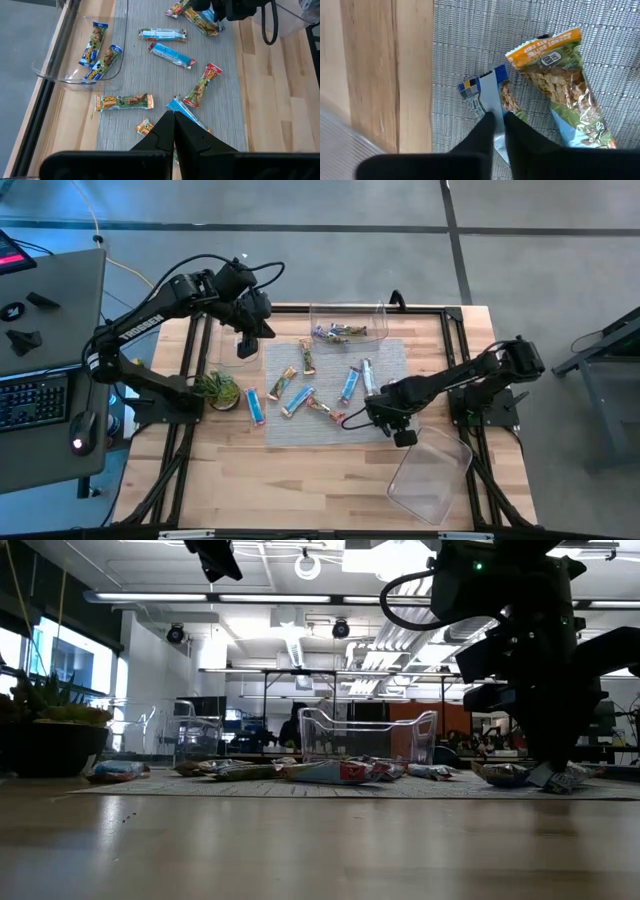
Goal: Pick and place Granola Bars by type
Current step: Put the blue granola bar into the right transparent bin
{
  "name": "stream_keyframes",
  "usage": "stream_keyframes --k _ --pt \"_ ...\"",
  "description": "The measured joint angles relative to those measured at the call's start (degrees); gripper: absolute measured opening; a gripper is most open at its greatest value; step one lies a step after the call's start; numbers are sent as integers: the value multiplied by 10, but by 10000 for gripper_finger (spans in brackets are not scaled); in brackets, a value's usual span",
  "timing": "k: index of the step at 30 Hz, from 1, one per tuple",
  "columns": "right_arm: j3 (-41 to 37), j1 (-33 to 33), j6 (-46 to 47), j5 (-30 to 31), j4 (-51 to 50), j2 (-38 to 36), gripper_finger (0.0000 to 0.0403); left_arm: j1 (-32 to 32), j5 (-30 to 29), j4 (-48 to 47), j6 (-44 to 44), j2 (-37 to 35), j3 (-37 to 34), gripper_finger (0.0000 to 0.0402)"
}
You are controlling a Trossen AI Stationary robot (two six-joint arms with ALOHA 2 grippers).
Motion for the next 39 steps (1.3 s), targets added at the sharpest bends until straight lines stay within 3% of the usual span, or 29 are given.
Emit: stream_keyframes --k 13,22,28,33,39 --pt "13 1 29 -19 -1 0 1 0 0 0 0 0 0 7" --pt "148 2 5 -22 -56 0 0 0 0 0 0 0 0 7" --pt "209 -11 -66 34 -6 0 0 0 0 0 0 0 0 7" --pt "189 -25 19 44 87 0 2 0 0 -2 0 0 0 7" --pt "158 -12 103 50 89 0 35 0 0 -5 1 0 0 7"
